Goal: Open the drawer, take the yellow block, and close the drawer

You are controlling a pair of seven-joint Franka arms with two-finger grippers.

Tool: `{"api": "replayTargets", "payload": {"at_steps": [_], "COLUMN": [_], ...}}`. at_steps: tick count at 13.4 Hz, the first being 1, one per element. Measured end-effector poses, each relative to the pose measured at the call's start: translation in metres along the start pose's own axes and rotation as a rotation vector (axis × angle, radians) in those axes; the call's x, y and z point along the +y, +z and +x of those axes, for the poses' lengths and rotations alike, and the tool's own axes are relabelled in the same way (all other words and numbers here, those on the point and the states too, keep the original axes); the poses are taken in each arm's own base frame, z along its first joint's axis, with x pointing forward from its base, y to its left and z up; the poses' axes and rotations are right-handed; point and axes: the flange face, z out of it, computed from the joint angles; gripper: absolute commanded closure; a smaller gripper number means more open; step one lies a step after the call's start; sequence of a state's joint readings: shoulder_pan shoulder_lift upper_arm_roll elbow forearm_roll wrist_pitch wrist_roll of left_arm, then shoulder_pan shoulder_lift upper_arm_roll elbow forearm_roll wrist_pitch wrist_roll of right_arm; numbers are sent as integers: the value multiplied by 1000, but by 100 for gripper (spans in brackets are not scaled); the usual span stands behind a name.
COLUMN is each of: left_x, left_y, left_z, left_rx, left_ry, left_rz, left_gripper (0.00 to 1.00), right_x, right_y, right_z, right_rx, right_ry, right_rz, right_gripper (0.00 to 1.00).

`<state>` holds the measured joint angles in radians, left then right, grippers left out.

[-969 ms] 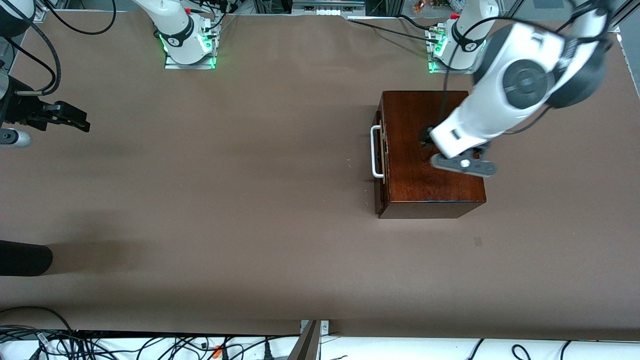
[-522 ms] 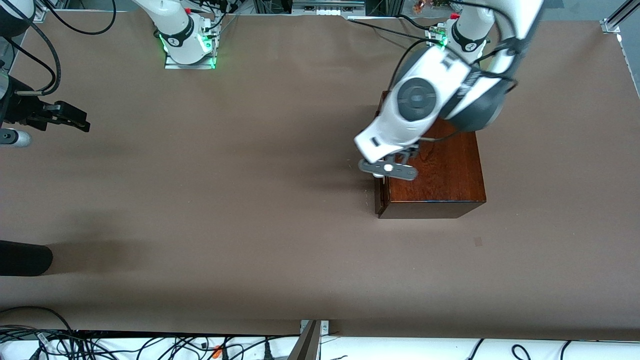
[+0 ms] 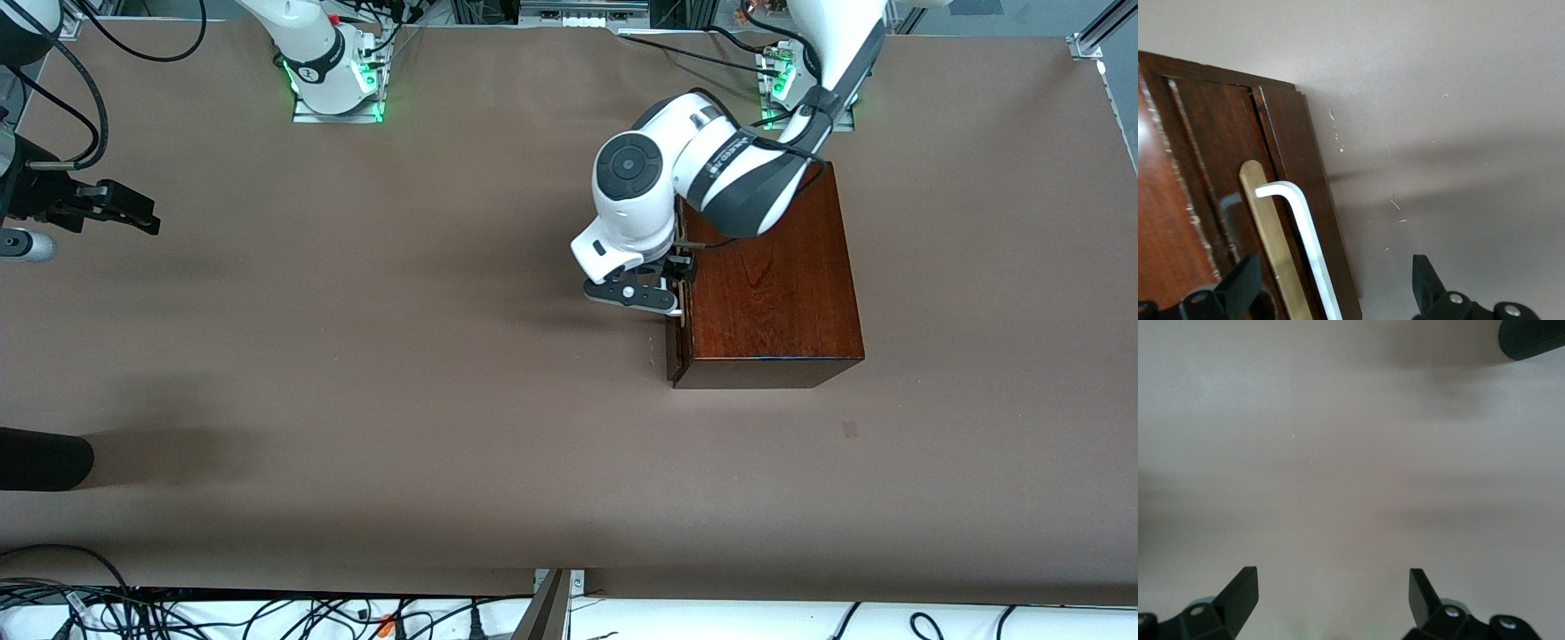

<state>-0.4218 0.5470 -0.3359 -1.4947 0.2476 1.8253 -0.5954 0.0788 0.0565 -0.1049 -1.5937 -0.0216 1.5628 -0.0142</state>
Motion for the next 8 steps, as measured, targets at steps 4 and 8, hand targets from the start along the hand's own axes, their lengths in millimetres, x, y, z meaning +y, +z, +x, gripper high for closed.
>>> {"api": "replayTargets", "payload": {"at_steps": [4, 8], "left_x": [10, 21], "left_y": [22, 41], "left_z": [-5, -15], "left_rx": [-17, 4], "left_ry": [-46, -75], "left_rz": [40, 123], "left_gripper": [0, 0], "right_x": [0, 0], "right_y": [0, 0], "right_z": [0, 0], "right_rx": [0, 0], "right_ry": [0, 0], "right_rz": [0, 0], "right_gripper": [0, 0]}}
